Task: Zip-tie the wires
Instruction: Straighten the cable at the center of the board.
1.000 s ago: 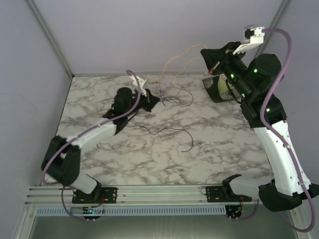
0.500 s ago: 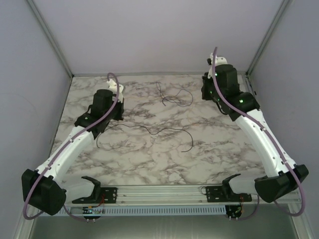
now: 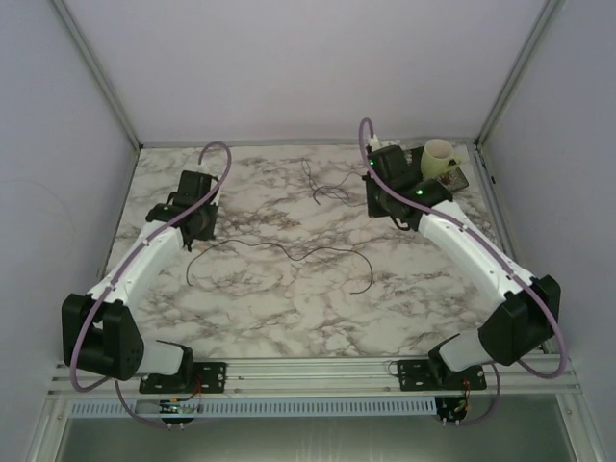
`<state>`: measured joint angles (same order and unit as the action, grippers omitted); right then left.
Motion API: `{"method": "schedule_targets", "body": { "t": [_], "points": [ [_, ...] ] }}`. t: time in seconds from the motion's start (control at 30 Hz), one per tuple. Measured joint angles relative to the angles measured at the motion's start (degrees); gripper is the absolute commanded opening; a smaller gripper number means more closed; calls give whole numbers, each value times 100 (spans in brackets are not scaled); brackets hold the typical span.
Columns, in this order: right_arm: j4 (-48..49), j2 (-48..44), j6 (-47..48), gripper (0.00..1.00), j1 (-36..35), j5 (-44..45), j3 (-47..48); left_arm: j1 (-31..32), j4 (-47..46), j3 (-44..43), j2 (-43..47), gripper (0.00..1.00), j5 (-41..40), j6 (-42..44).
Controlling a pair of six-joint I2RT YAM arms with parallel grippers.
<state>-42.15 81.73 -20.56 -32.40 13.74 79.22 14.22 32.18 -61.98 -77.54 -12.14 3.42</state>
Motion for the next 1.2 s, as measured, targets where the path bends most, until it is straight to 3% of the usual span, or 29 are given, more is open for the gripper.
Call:
{"method": "schedule_targets", "body": {
  "t": [0.67,1.2],
  "points": [
    [-299,1357,-216,0,-295,400,-39,-470,247,350,-1005,0,-90,114],
    [-321,1784,-205,0,-350,393,-208,-511,225,492,-1458,0,-17,109]
  ]
}}
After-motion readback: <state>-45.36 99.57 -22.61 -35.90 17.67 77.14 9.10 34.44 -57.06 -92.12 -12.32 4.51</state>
